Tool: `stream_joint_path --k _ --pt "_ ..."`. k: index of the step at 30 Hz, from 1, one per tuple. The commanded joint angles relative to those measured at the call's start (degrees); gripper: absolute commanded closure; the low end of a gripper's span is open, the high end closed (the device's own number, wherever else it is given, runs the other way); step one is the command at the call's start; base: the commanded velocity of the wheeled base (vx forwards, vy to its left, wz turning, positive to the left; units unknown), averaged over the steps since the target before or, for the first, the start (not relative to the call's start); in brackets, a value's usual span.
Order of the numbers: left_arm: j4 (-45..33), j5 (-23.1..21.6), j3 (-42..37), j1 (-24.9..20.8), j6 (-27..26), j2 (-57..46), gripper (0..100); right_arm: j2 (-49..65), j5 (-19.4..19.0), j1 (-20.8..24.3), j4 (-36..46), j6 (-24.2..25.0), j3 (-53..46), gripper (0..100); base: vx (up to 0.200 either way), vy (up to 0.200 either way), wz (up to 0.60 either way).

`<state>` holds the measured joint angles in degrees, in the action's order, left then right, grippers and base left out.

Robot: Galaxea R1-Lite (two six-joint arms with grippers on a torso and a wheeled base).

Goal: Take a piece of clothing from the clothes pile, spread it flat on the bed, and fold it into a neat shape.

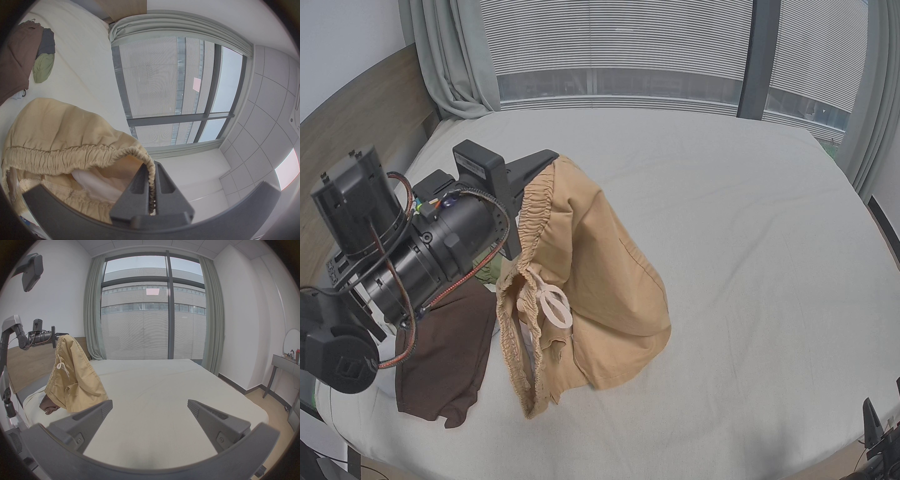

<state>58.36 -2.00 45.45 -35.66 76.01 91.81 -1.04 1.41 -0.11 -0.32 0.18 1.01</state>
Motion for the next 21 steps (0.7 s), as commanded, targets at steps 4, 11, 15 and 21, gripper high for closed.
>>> stream_joint_path --k 4,11,15,21 --pt "0.0 2.4 3.1 -2.1 0.0 3.5 100 0.5 0.0 -0.1 0.0 0.0 -1.0 0 0.0 0.0 0.0" --pt "-0.7 3.1 4.6 -4.3 -0.1 4.8 100 0.5 0.0 0.0 0.0 0.0 -1.0 0 0.0 0.0 0.0" --pt "-2.2 3.1 6.8 -4.5 -0.1 4.9 100 0.5 0.0 0.0 0.0 0.0 -1.0 0 0.0 0.0 0.0" --pt "-2.5 3.1 8.8 -6.0 0.1 6.4 100 0.5 0.0 0.0 0.0 0.0 -1.0 0 0.0 0.0 0.0"
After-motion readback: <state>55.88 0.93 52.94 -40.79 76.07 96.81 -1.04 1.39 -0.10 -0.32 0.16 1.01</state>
